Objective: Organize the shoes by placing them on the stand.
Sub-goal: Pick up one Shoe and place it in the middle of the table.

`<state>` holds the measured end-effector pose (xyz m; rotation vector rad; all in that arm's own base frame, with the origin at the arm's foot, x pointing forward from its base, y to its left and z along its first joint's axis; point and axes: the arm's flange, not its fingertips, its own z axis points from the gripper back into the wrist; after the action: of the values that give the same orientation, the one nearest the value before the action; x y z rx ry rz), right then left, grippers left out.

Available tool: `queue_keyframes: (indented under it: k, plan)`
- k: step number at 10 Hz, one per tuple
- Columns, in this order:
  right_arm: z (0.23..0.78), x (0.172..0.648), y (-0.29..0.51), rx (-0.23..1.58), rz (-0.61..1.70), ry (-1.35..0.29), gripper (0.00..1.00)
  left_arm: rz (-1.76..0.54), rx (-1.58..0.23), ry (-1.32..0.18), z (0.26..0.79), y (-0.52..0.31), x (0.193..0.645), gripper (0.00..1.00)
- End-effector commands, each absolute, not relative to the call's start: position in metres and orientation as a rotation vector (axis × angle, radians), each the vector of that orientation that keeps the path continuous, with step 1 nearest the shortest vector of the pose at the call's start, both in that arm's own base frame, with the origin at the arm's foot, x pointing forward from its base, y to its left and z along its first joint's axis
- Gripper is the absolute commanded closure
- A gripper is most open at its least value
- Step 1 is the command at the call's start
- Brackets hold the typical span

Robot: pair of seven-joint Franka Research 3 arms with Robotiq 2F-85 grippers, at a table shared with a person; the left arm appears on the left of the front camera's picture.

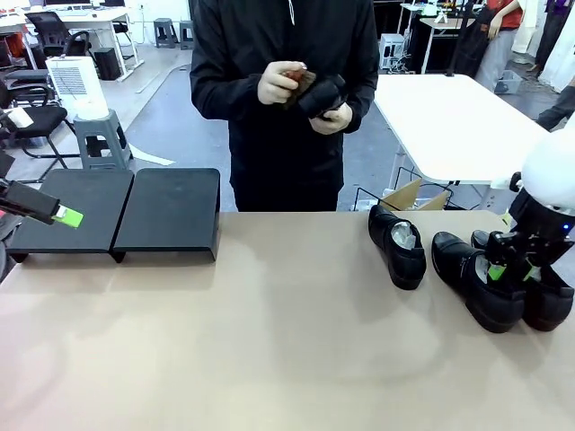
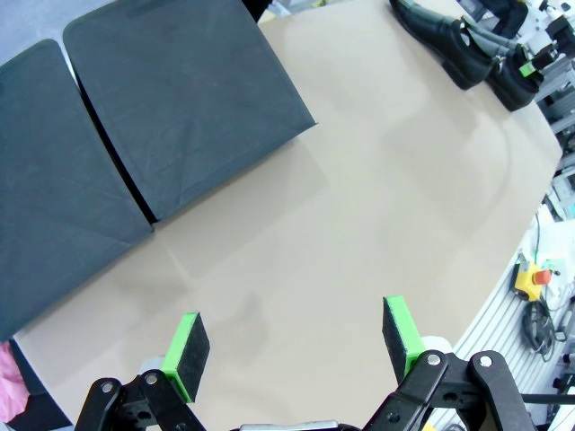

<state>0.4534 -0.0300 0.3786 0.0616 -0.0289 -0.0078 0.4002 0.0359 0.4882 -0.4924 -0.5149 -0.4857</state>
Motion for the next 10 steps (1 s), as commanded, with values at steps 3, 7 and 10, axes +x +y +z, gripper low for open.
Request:
queue_keyframes:
  k: [3,7,10]
  plan:
    - [0.359,0.470,-0.032,0.080,-0.050,0.036,0.43,-0.498,-0.512,-0.528,0.488,0.037,0.401,0.00]
    - [0.347,0.476,-0.029,0.042,-0.027,0.037,0.43,-0.498,-0.512,-0.528,0.488,0.037,0.401,0.00]
    - [0.345,0.474,-0.029,0.005,0.001,0.045,0.87,-0.498,-0.512,-0.528,0.488,0.037,0.401,0.00]
